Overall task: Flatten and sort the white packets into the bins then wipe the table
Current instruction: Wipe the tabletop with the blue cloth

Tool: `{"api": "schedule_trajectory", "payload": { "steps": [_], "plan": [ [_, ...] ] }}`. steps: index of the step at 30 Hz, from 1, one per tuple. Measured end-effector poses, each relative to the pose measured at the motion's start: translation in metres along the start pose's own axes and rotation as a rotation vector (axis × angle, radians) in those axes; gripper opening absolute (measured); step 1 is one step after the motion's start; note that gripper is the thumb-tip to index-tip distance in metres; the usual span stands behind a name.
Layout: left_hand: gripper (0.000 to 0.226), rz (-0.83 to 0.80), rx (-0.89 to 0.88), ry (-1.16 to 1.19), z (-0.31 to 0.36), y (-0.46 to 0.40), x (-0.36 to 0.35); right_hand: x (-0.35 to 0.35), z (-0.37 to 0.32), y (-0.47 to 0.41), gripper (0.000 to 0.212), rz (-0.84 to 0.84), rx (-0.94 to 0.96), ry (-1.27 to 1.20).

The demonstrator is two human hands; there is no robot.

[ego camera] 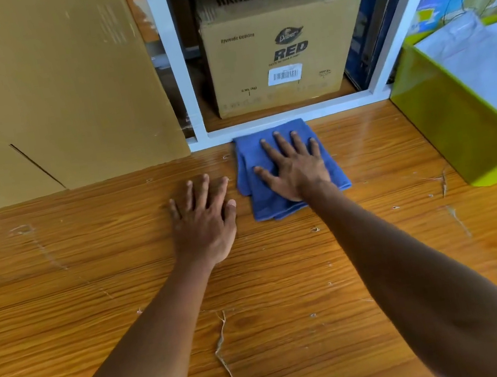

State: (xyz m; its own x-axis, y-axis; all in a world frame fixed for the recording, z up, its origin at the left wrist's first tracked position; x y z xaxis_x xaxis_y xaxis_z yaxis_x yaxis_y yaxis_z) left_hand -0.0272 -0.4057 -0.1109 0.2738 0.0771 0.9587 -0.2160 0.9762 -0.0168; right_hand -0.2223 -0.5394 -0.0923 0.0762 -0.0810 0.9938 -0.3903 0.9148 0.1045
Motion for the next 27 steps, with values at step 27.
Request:
{"api": "schedule_trajectory", "payload": {
  "steps": [27],
  "plan": [
    [0.06, -0.01, -0.005, 0.016, 0.0, 0.004, 0.004, -0.001, -0.005, 0.016, 0.083, -0.008, 0.106, 0.033]
  ]
}}
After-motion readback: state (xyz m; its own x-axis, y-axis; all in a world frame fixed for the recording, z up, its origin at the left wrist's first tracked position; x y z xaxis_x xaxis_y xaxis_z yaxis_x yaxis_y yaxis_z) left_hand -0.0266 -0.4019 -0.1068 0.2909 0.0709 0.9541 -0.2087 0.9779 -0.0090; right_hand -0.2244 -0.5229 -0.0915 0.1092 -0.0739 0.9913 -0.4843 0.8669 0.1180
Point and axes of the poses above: each hand's wrist, its own y-axis away from the middle knuckle, its own x-axis out of the back of the hand, z = x × y, the point moved 3 cm from there along -y, towards the middle knuckle, and after that the axes turned 8 degrees about y, right-handed, at the moved point
